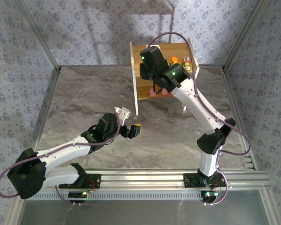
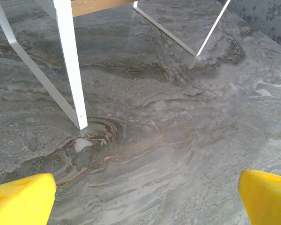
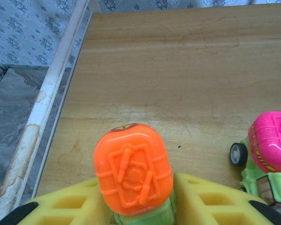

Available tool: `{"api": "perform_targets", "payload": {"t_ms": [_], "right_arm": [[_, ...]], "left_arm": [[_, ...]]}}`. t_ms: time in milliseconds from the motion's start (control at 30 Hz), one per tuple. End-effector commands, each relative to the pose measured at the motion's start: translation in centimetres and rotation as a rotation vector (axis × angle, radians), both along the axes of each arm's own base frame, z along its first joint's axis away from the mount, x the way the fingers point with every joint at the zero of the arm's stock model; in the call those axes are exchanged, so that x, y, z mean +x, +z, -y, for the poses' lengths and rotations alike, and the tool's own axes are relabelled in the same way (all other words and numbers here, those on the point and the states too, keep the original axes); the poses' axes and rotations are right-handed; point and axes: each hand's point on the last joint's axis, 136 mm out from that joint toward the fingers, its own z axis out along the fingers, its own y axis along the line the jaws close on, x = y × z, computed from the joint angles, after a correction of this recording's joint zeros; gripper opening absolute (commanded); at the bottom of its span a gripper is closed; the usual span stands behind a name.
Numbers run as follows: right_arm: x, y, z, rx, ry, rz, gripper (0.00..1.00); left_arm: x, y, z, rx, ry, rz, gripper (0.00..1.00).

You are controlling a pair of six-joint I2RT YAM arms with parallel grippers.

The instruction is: Place and organize the plastic toys onto the shelf

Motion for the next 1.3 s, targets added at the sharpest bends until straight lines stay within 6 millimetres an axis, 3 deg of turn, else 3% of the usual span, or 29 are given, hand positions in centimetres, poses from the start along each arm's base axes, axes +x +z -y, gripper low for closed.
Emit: {"api": "perform_targets", "payload": {"t_ms": [0, 567, 1267], "right_arm": [[0.2, 0.2, 0.3, 0.006, -0.014, -0.011, 0.39], [0.5, -0.5, 0.5, -0.019, -0.035, -0.018, 0.41], [-0.9, 1.6, 0.1, -0.038, -0.014, 0.032, 0.5]], "left_arm": [[-0.1, 0.8, 0.0, -0.004, -0.007, 0.03, 1.0], [-0.2, 1.0, -0.1, -0.006, -0.006, 0.034, 1.0], [0.1, 0.7, -0.5, 0.015, 0.017, 0.033, 1.0]]}}
